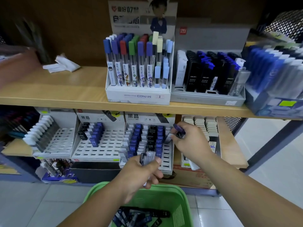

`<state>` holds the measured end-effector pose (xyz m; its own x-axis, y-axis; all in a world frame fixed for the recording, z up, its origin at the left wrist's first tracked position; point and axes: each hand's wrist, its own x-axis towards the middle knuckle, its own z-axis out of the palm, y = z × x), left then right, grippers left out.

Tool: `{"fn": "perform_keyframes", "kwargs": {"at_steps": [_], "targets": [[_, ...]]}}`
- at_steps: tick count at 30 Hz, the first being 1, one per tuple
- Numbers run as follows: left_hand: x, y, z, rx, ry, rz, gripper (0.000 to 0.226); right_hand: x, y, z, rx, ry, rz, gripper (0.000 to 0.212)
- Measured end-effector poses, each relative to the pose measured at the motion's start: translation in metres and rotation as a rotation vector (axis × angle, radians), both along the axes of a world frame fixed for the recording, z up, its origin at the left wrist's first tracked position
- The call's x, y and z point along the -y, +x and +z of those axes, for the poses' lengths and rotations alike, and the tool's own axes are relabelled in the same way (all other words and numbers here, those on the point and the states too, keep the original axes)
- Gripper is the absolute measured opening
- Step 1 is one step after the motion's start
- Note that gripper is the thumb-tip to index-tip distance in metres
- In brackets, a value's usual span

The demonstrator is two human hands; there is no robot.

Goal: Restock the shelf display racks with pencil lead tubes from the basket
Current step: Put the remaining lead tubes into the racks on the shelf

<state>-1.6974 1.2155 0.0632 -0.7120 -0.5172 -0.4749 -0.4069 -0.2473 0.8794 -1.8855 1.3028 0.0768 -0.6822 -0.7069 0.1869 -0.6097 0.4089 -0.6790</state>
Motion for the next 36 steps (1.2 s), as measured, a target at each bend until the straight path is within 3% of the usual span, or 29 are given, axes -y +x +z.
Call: {"fn": "perform_keyframes", "kwargs": {"at_steps": [9,17,23,26,29,31,33,36], "targets": [[0.001,0.010,0.016,-0.047,0.088,-0.013,0.031,0.002,0.001,0.002,-0.065,0.094,-0.022,0.017],[0.005,0.013,0.024,-0.074,0.166,0.028,0.032,0.009,0.007,0.010,-0.201,0.242,-0.033,0.008],[0.009,0.019,0.028,-0.100,0.116,0.026,0.026,0.013,0.006,0.011,-0.187,0.387,0.021,0.007],[0.011,0.021,0.026,-0.064,0.104,0.058,0.032,0.013,0.001,0.012,0.013,0.252,0.029,0.006],[0.011,0.019,0.023,-0.055,0.052,0.074,0.028,0.009,0.008,0.017,0.630,-0.165,-0.050,0.005],[0.004,0.016,0.024,-0.072,0.012,0.064,0.026,0.007,0.017,0.020,0.935,-0.326,-0.042,0.011],[-0.007,0.013,0.028,-0.106,-0.014,0.033,0.035,0.009,0.028,0.021,1.054,-0.413,-0.044,0.015],[-0.025,0.007,0.032,-0.160,-0.017,-0.015,0.038,0.017,0.041,0.019,1.069,-0.492,-0.163,0.016]]}}
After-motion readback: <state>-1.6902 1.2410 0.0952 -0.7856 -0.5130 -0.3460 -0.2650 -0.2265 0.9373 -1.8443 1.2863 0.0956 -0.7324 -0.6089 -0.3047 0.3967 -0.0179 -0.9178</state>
